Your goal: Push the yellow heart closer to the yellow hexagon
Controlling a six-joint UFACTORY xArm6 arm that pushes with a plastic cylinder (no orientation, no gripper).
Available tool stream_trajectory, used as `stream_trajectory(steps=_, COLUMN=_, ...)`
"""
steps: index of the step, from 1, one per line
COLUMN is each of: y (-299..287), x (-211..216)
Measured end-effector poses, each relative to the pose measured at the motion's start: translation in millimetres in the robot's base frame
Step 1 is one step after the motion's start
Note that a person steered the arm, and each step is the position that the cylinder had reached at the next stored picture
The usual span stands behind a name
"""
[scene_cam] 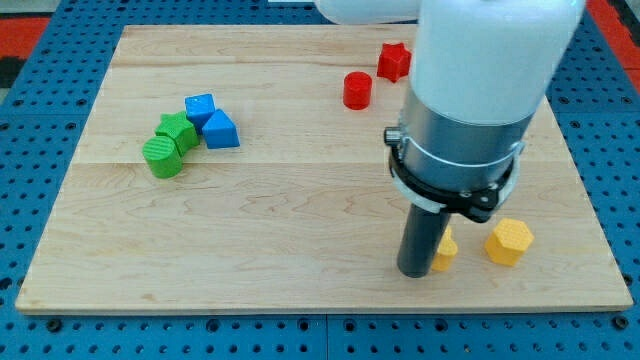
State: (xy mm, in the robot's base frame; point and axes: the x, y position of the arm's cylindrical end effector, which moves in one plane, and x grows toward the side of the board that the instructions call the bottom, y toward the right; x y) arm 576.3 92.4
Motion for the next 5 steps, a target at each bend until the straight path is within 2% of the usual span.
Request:
stream_trajectory(steps=1, y=9.9, x=0.6)
stream_trajectory(steps=3, y=-33.1, x=-1.8)
stream_trajectory(steps=5, y=-23.2, x=-15.3)
